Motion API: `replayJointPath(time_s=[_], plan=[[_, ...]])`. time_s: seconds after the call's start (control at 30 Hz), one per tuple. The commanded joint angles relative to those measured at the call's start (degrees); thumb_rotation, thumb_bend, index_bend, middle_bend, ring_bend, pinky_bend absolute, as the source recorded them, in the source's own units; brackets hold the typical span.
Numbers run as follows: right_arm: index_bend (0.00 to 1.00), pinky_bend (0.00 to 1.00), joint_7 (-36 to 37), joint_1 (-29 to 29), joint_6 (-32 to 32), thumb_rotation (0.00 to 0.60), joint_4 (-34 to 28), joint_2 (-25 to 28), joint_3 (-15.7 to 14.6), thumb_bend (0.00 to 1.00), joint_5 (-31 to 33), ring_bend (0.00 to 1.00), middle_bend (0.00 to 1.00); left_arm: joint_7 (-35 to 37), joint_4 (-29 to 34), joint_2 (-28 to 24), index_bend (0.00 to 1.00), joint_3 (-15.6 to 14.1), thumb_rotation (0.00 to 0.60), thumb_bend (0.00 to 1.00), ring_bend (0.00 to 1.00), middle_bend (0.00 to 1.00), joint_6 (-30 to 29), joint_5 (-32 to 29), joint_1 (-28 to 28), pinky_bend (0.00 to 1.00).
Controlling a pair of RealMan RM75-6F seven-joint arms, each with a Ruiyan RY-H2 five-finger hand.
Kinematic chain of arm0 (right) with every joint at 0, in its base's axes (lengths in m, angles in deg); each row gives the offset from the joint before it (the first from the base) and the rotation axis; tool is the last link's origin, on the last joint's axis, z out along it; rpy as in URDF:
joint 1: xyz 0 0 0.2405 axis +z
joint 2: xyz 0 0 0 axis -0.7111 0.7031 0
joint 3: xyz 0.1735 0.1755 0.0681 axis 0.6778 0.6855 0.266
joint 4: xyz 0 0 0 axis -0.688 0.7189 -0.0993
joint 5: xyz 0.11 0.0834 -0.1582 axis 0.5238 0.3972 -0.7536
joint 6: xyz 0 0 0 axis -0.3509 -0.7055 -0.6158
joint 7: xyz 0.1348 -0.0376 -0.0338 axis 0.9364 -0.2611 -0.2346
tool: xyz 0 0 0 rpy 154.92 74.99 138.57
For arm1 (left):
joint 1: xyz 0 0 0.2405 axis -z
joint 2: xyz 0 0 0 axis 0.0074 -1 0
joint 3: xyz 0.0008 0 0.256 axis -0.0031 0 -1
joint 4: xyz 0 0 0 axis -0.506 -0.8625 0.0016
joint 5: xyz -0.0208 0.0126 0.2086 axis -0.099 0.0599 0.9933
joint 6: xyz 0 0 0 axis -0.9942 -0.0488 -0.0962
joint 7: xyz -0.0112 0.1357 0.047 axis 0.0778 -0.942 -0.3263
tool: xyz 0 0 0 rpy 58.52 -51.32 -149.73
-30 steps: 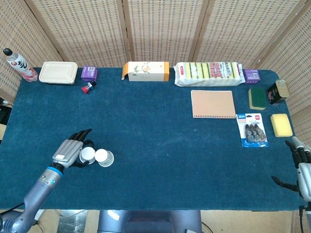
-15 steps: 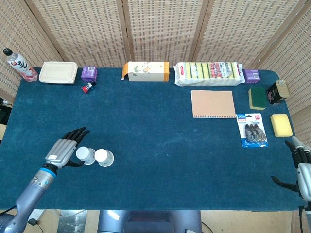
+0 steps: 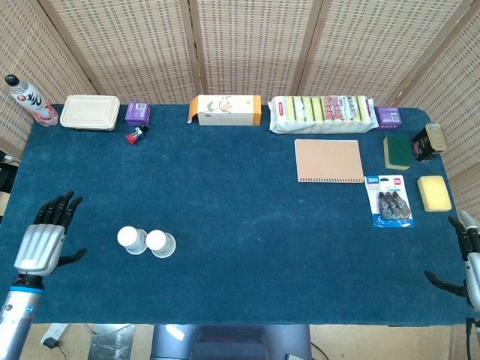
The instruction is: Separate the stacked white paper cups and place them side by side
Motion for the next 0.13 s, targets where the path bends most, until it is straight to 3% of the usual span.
replayJointPath(time_s=[0.03, 0.13], plan=[[0.02, 0.0, -0.7, 0.1, 0.2, 0.6, 0.0, -0.4, 0.1, 0.18, 0.2, 0.0, 0.0, 0.9, 1.2, -1.6, 0.0, -1.5, 0.6, 0.13, 0.0, 0.0, -2.0, 1.8, -2.1, 0.08], [0.02, 0.0, -1.4, 0.1, 0.1, 0.6, 0.0, -0.7, -0.1, 0.18, -0.2, 0.0, 0.0, 1.3, 2.5, -2.8, 0.0, -2.0, 0.6, 0.13, 0.0, 0.0, -4.6, 4.9, -3.6, 0.08]])
